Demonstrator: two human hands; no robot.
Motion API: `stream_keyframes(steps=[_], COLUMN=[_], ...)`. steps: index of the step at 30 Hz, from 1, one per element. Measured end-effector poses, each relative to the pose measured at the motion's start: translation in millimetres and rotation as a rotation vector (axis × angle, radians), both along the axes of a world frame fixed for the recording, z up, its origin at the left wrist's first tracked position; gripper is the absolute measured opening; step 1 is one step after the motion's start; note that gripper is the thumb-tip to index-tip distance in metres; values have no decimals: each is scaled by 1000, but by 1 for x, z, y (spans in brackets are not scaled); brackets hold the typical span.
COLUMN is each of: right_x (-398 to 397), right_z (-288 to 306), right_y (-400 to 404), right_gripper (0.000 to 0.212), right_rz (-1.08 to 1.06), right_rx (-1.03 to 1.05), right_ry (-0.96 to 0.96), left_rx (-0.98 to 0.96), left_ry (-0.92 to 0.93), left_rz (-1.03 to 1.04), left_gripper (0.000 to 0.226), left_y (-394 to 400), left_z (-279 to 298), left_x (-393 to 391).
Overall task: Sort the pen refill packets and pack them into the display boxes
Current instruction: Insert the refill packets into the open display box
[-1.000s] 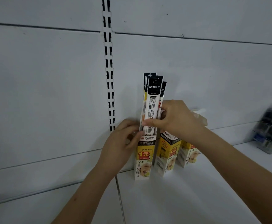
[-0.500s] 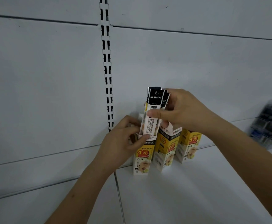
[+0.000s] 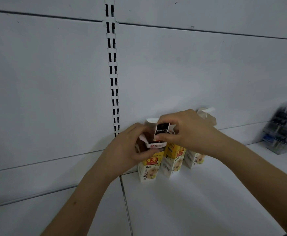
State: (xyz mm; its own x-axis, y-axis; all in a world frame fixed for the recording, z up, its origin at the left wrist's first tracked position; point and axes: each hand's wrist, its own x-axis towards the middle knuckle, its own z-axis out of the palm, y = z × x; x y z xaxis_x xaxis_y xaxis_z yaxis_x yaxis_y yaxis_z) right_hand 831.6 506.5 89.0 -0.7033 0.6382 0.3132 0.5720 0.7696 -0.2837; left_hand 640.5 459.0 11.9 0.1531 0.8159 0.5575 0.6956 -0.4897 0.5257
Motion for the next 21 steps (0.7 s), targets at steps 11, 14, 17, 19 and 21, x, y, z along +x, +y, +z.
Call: stream_keyframes(steps=[11, 14, 17, 19, 21], right_x=[3, 6, 8, 10, 14], right_z=[-9, -9, -8, -4, -2], right_y=[-9, -8, -7, -7, -4], right_gripper=[13, 16, 25, 33, 34], right_rz=[55, 87, 134, 146, 117], right_rx=[30, 86, 207, 261, 276], right_ry=[-236, -290, -387, -421, -457], left_rx=[-26, -127, -124, -124, -132], left_ry=[-99, -78, -149, -161, -176], left_rz=[18, 20, -5, 0, -13], left_gripper=[89, 102, 108, 112, 107], left_y=[-2, -4, -1, 0, -1], left_z=[-24, -36, -45, -47, -46], left_x=[0, 5, 6, 6, 6])
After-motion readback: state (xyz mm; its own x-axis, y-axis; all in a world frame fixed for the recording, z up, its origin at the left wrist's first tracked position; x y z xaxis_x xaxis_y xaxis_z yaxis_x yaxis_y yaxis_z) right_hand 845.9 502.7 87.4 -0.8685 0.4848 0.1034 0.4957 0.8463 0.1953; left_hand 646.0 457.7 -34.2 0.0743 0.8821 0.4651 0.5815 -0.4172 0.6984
